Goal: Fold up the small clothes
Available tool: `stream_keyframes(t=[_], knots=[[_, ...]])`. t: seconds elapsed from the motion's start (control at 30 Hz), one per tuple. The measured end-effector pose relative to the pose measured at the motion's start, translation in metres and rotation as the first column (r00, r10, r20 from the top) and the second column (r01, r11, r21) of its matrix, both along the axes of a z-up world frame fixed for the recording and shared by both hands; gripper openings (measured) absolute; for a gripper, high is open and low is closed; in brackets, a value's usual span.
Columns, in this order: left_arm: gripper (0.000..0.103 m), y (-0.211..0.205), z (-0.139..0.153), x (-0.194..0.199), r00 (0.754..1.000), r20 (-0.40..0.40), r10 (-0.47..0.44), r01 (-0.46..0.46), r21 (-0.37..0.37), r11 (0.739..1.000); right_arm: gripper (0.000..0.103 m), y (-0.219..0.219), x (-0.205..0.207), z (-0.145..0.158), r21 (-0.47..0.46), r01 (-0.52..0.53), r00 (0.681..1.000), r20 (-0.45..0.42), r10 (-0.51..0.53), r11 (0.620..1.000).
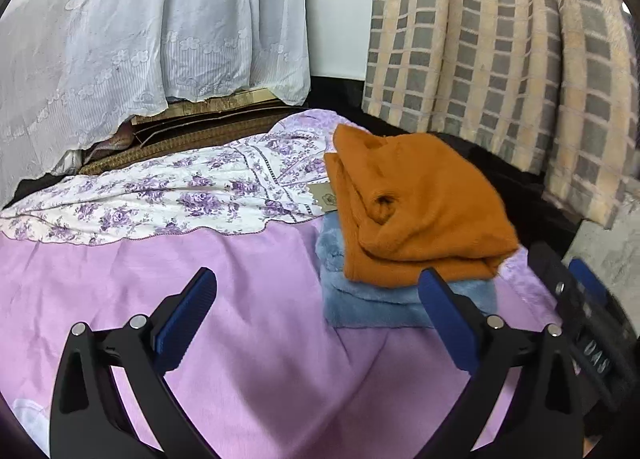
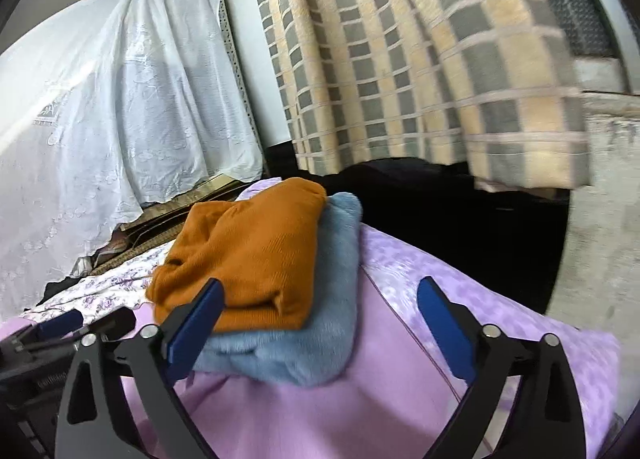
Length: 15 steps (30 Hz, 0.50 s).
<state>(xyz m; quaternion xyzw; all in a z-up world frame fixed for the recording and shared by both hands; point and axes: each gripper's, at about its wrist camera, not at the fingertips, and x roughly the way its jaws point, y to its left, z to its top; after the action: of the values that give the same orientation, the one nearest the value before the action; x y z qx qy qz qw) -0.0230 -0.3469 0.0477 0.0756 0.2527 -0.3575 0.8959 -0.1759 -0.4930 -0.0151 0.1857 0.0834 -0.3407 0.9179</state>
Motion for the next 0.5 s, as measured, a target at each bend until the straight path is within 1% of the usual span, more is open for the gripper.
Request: stream_keyframes(t=[0.07, 0.2, 0.37, 0.5], knots=[[0.098, 0.009, 0.006, -0.006, 1.000, 0.000, -0.008, 0.008, -0.019, 1.000, 0.099, 0.007, -0.007, 0.000, 0.022, -0.008, 1.000, -0.007, 0.008, 1.000], [0.098, 0.026, 0.017, -0.021, 0.999, 0.035, -0.008, 0.009, -0.039, 0.999, 0.099, 0.023, -0.013, 0.003, 0.032, -0.027, 0.999, -0.046, 0.028, 0.999], [0.098, 0.046, 0.031, -0.037, 0.998, 0.065, -0.010, 0.014, -0.058, 0.998, 0.099, 0.051, -0.025, 0.023, -0.019, -0.053, 0.997, -0.064, 0.052, 0.998], [0.098, 0.062, 0.039, -0.047, 0.996, 0.092, 0.000, 0.007, -0.071, 0.997, 0.099, 0.064, -0.034, 0.044, -0.039, -0.069, 0.997, -0.046, 0.067, 0.997]])
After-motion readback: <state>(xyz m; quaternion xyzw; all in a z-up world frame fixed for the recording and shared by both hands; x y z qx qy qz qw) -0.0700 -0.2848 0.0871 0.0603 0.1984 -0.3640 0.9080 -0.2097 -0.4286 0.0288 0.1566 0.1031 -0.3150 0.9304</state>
